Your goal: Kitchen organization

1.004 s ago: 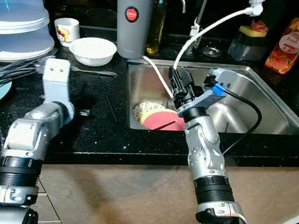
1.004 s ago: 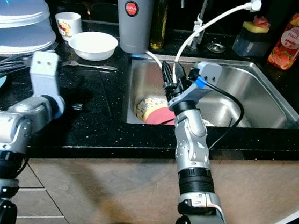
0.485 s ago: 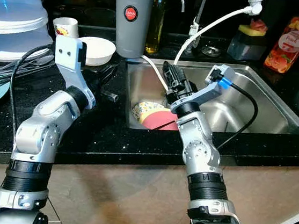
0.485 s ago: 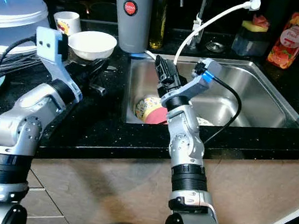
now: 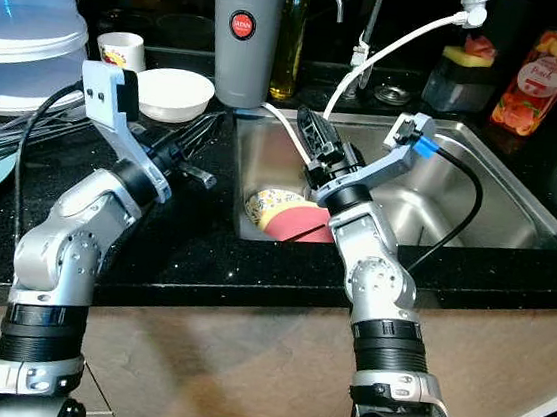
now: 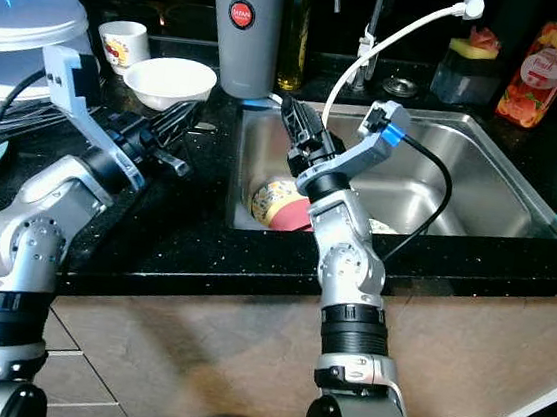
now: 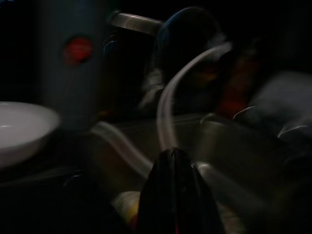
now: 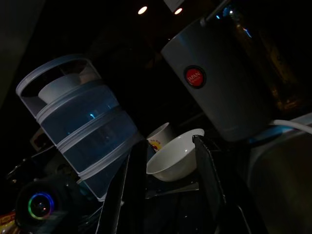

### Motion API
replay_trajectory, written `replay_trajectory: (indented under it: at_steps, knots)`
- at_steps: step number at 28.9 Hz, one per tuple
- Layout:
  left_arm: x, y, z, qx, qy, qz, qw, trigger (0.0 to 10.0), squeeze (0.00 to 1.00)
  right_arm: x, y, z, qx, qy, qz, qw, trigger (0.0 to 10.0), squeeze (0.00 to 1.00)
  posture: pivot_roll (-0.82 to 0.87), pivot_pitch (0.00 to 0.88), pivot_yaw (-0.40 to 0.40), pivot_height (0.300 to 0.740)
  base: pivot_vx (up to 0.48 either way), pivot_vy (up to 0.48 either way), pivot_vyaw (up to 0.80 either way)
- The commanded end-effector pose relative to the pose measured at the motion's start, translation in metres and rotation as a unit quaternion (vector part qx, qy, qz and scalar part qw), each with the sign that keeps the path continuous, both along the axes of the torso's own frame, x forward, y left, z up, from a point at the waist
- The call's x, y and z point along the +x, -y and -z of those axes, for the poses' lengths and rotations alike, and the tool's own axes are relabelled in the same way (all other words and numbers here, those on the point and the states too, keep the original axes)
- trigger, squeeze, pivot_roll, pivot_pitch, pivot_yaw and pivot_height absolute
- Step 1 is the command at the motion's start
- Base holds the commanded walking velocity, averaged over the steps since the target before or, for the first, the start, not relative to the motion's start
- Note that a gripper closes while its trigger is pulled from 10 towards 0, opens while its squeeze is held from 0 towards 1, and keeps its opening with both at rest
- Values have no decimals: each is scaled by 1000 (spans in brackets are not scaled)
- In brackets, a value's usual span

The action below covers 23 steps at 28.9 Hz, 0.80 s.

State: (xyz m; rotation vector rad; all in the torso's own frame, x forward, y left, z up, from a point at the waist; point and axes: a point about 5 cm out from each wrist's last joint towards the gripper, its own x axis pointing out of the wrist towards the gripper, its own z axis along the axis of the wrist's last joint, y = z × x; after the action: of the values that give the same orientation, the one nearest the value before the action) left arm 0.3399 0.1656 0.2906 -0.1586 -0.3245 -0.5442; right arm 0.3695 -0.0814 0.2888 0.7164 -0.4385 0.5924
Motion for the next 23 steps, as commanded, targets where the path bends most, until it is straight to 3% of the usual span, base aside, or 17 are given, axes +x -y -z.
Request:
replay_trajectory:
  at_steps: [1,2,3,6,7,8,13,19,23]
  knots:
    - [11,-14,15,52,-53,-86,994,0,0,-1,-2,-1,-7,1,-7,1000,10000,0,65,110,-10,740,0,0,0]
    - [14,-19,19,63,-66,-116,989,6549,0,-1,-2,-1,-8,1,-6,1000,10000,0,65,110,-10,740,0,0,0]
    - [15,-23,20,70,-71,-135,986,10000,0,-1,-2,-1,-9,0,-6,1000,10000,0,63,109,-11,740,0,0,0]
    - [17,-26,21,72,-81,-151,983,10000,0,-1,-2,-1,-11,-1,-6,1000,10000,0,63,109,-11,740,0,0,0]
    - [18,-28,19,60,-92,-160,981,10000,263,-1,-1,-1,-12,-1,-6,1000,10000,0,63,108,-12,740,0,0,0]
    - [20,-30,16,42,-99,-163,981,10000,1000,-1,-1,-1,-14,-1,-6,1000,10000,0,62,106,-13,740,0,0,0]
    - [26,-32,5,-14,-117,-169,979,10000,1000,0,1,-2,-17,-1,-6,1000,10000,0,61,103,-16,740,0,0,0]
    - [35,-30,-1,-44,-132,-178,974,10000,1000,0,1,-2,-20,1,-7,1000,10000,0,61,101,-21,740,0,0,0]
    - [44,-10,-4,-42,-131,-124,983,10000,1000,0,1,-1,-24,1,-7,1000,10000,0,60,98,-24,740,0,0,0]
